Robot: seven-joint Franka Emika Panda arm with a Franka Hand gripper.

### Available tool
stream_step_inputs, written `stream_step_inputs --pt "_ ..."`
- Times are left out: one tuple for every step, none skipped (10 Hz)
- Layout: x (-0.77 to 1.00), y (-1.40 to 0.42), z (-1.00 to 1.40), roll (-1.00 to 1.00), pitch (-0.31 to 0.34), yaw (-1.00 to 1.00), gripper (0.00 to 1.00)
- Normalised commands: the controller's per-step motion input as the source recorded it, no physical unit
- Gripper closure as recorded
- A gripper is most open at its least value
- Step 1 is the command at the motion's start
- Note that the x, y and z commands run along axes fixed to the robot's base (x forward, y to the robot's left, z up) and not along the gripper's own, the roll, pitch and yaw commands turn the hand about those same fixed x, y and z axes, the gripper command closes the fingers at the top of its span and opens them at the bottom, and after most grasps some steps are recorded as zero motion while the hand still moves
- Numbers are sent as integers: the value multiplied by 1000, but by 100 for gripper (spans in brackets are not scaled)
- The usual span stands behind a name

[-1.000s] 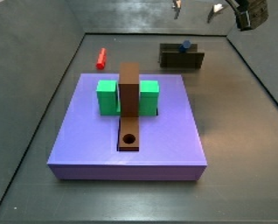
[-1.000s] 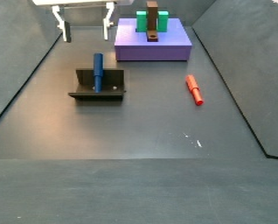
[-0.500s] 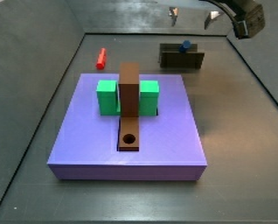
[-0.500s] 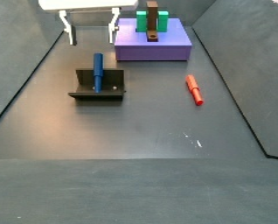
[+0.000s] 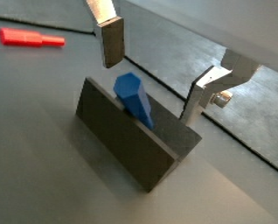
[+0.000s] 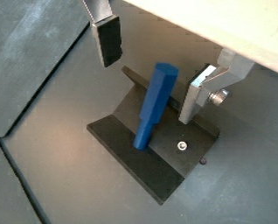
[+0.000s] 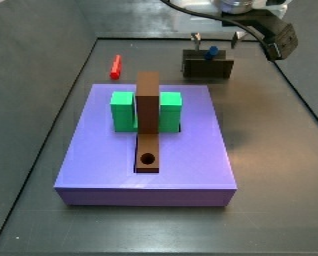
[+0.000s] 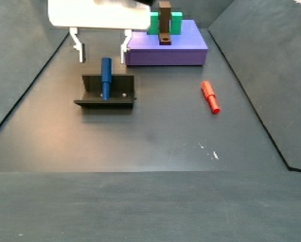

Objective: Pick up the blue object. Move up. Place the blue object on the fixture. Regrasp the blue object. Move to above the board. Insert the blue object.
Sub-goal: Regrasp the blue object.

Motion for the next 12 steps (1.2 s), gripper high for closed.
stream_step_inputs --pt "0 -83 -106 360 -180 0 0" --pt "169 -111 0 369 -114 31 0" --pt "197 -237 -91 563 -120 140 0" --pt "163 -189 -51 643 -54 146 0" --pt "100 -86 -146 774 -17 140 0" --pt "17 -69 -177 871 0 154 0" --pt "0 -37 -197 917 0 137 0" --pt "0 -34 -157 886 0 117 0" --pt "0 -26 -51 549 0 9 0" --pt "0 -3 -71 471 0 46 0" --pt "9 0 0 220 60 0 0" --pt "0 0 0 0 0 0 0"
